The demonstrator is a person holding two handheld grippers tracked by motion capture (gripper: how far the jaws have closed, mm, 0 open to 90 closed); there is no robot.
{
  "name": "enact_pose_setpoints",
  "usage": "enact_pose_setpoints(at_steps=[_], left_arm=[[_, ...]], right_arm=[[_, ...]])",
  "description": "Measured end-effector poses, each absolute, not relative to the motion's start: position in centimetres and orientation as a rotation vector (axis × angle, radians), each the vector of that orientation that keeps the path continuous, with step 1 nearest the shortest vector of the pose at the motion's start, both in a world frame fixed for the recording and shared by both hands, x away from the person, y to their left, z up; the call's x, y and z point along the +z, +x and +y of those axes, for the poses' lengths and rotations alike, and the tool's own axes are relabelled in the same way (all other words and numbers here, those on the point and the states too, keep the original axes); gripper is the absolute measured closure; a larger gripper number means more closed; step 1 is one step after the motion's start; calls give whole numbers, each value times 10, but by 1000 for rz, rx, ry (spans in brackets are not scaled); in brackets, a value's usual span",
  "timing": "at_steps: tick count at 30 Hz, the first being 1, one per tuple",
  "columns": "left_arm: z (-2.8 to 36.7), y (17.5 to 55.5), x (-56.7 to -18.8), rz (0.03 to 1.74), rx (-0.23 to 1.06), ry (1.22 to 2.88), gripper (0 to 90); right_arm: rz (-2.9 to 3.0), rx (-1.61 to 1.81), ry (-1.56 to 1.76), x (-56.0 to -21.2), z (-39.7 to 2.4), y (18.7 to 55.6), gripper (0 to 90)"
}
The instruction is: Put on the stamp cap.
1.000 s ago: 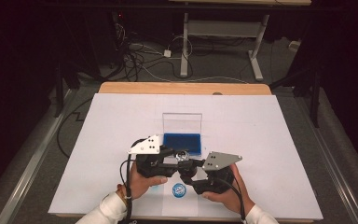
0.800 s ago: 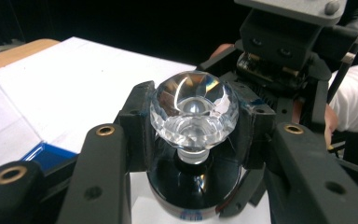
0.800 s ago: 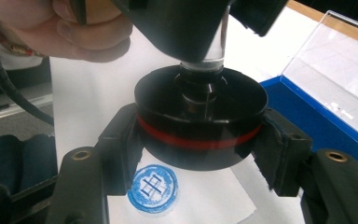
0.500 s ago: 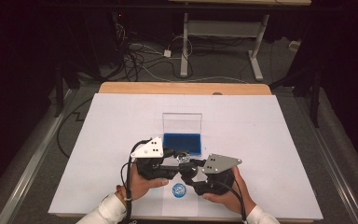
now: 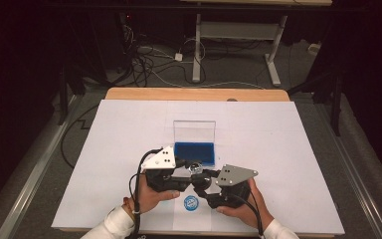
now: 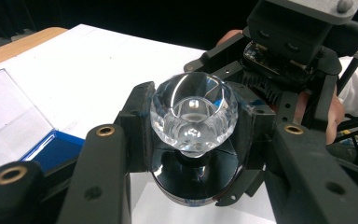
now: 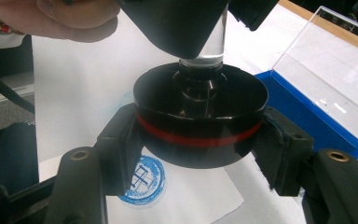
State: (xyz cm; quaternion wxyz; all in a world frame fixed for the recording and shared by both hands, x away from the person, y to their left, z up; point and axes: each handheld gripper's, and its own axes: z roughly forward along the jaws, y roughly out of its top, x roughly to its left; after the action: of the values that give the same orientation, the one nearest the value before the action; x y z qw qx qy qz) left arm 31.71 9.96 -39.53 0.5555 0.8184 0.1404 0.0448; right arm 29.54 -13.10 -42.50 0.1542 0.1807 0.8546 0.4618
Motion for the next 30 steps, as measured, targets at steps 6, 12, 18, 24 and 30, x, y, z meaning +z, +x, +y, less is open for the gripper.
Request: enact_pose_setpoints(at_steps=[6, 12, 18, 24, 30], left_arm=[[99, 316, -394, 320, 124, 1935, 543], [102, 315, -390, 310, 129, 1920, 543], [105, 314, -387, 307, 138, 1919, 543], [107, 314, -385, 311, 149, 1915, 543], [109, 313, -386, 320, 165, 1933, 543]], right_arm=[[2436, 1327, 513, -426, -131, 295, 377], [2457, 1281, 480, -430, -127, 293, 372], [2454, 1287, 480, -430, -128, 293, 352], [2452, 1277, 487, -429, -130, 295, 316], [2460, 1265, 511, -434, -137, 297, 283]])
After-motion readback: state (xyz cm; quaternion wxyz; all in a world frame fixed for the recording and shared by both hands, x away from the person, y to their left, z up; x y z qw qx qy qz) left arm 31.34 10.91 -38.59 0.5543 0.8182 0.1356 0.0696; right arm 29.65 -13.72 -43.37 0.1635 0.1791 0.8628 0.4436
